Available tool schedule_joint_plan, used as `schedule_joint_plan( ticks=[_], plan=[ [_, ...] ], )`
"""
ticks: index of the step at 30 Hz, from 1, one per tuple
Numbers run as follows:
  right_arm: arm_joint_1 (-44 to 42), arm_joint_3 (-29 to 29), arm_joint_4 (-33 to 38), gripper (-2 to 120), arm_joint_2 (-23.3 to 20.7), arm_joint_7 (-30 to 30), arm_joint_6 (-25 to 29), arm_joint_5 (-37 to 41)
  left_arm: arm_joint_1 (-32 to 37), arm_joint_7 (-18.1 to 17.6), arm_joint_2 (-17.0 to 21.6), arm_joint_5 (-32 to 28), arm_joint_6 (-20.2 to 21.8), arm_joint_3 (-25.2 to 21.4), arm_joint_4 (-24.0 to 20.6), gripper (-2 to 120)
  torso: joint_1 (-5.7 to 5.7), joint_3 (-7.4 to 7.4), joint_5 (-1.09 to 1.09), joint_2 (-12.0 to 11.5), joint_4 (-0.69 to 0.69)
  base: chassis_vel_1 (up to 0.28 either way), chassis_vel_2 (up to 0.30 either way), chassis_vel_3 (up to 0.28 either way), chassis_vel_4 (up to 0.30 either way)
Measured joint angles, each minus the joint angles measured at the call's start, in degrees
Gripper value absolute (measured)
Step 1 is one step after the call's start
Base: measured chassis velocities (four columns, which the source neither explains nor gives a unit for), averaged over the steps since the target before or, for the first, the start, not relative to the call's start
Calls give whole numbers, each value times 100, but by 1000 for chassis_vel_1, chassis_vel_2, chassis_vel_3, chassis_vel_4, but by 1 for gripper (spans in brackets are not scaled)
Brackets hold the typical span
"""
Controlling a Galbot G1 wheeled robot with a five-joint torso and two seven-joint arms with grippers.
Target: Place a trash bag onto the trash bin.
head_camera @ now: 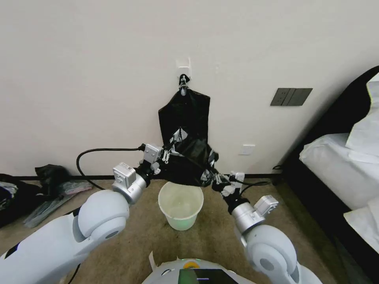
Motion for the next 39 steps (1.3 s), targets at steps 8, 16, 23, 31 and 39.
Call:
schedule_joint_plan(
  ticks=[8,16,23,31,39],
  plan=[
    [-232,26,-119,0,87,-13,54,-122,1054,106,-391,290,-125,-220,30,0,0,0,0,0,3,0,0,0,0],
    [-278,215,-546,0,68,-44,242,-206,1081,59,-1210,749,-314,512,565,0,0,0,1,0,0,0,0,0,0],
    [-489,-71,-913,0,213,-197,493,-584,1571,-30,-1667,1145,-585,604,1112,0,0,0,1,0,0,0,0,0,0],
    [-485,-544,-1628,0,697,-280,861,-1054,2328,97,-1965,1714,-1084,186,1561,0,0,0,0,0,2,0,0,0,0],
    [-422,-824,-1385,0,875,-308,856,-1026,2799,197,-2001,2103,-1353,-430,1450,0,0,0,-1,0,0,0,0,0,0]
  ],
)
